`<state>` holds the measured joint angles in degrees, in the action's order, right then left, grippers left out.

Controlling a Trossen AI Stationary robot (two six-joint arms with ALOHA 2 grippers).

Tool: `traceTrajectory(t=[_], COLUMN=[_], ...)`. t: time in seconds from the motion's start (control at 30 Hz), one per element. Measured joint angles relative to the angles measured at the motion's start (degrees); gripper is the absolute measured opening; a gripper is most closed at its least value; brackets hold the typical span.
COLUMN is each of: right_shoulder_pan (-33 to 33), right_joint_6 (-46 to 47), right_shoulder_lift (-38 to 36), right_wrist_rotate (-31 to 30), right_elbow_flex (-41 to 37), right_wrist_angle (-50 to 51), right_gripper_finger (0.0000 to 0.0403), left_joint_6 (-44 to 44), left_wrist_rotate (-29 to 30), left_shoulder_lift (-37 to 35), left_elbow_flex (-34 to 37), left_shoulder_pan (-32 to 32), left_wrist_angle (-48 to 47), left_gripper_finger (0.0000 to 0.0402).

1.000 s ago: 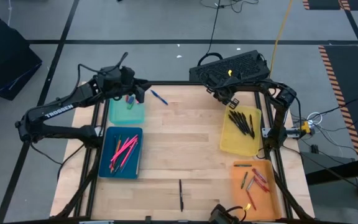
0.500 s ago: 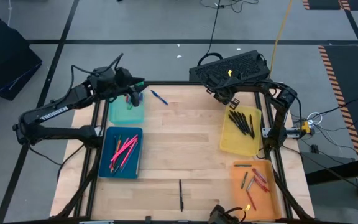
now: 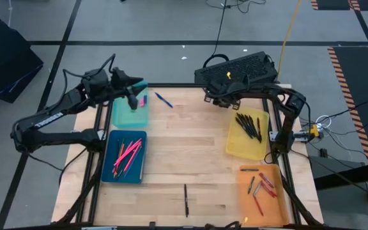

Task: Sort crayons/erasers/pens/pencils in bins
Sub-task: Put the orange eraser into the light blue bin

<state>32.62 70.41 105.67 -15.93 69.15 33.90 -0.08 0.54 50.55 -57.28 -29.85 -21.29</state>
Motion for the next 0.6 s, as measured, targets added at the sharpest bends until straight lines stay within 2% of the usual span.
traceTrajectory(t=[0.07,0.17,0.27,0.4,0.5,0.6], right_shoulder_pan=[-1.87,-5.08,-9.43,-16.51,-21.49,-23.54], right_joint_6=[-3.49,-6.43,-6.23,-6.68,-6.86,-5.54], right_shoulder_lift=[-0.04,-0.09,0.61,1.79,1.82,1.58], right_wrist_rotate=[1.23,8.84,13.22,14.71,14.40,11.55], right_elbow_flex=[0.91,1.62,1.70,1.66,1.66,1.66], right_wrist_angle=[-0.98,-2.74,-2.56,-2.70,-2.95,-2.83], right_gripper_finger=[0.0065,0.0060,0.0044,0.0025,0.0022,0.0033], left_joint_6=[-0.02,-0.04,-0.43,-6.08,-11.21,-13.40], left_wrist_rotate=[0.00,-0.05,-4.05,-11.43,-12.49,-12.49], left_shoulder_lift=[-0.50,-0.86,-0.73,-0.35,-0.14,-0.31], left_elbow_flex=[0.00,0.00,0.07,0.04,0.04,0.04], left_shoulder_pan=[0.00,0.00,-0.02,0.42,0.93,1.66], left_wrist_angle=[0.01,0.30,2.23,6.10,4.62,1.89], left_gripper_finger=[0.0161,0.0161,0.0161,0.0161,0.0161,0.0161])
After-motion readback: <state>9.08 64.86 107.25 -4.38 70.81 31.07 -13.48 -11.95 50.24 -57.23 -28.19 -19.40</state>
